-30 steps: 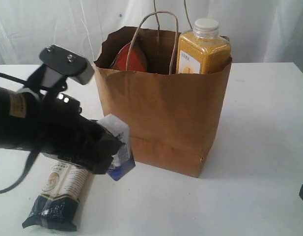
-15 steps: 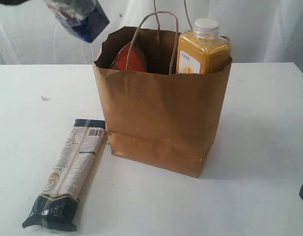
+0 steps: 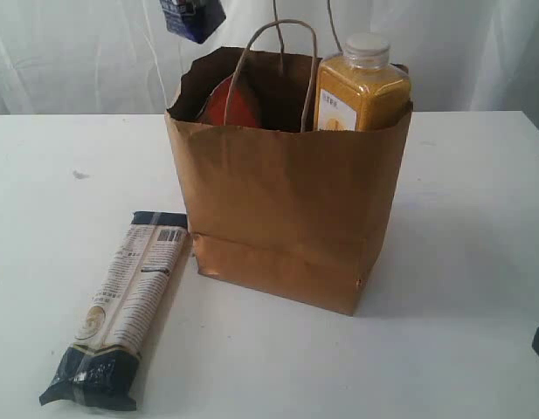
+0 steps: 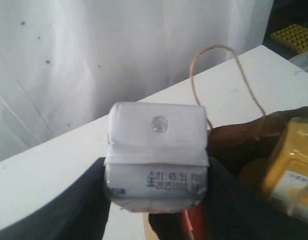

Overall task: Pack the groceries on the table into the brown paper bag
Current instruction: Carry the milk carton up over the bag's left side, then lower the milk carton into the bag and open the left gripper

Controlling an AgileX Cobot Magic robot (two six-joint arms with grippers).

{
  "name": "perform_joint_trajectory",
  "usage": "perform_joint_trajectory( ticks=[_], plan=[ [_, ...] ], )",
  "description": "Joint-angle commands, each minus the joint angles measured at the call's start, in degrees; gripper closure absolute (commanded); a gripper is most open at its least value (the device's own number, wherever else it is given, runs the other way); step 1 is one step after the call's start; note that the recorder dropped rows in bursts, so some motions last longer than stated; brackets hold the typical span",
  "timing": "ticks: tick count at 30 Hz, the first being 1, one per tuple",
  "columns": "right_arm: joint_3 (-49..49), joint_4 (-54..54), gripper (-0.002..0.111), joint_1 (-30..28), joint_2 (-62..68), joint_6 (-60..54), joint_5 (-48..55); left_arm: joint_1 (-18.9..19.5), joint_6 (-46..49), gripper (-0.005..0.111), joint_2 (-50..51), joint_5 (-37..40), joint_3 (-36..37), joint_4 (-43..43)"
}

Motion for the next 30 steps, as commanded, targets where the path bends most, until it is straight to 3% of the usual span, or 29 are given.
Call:
perform_joint_trajectory(
  ticks=[1,13,26,30],
  plan=[
    [0.22,-0.58,0.108,-0.41,-0.26,0.10,-0.21,1.63,0.23,0.107,1.67,-1.27,-1.01,-4.34],
    [0.22,-0.58,0.108,-0.41,-0.26,0.10,-0.21,1.63,20.26,0.107,4.37,0.43,-1.01,-28.70],
    [0.22,-0.58,0.108,-0.41,-0.26,1.27,-0.21,1.63,23.14,0.107,9.90,1.31,-1.01,-31.35],
    [0.22,-0.58,0.108,-0.41,-0.26,1.03,-0.21,1.63,23.14,0.093,10.04,1.56,-1.01,-31.48]
  ],
)
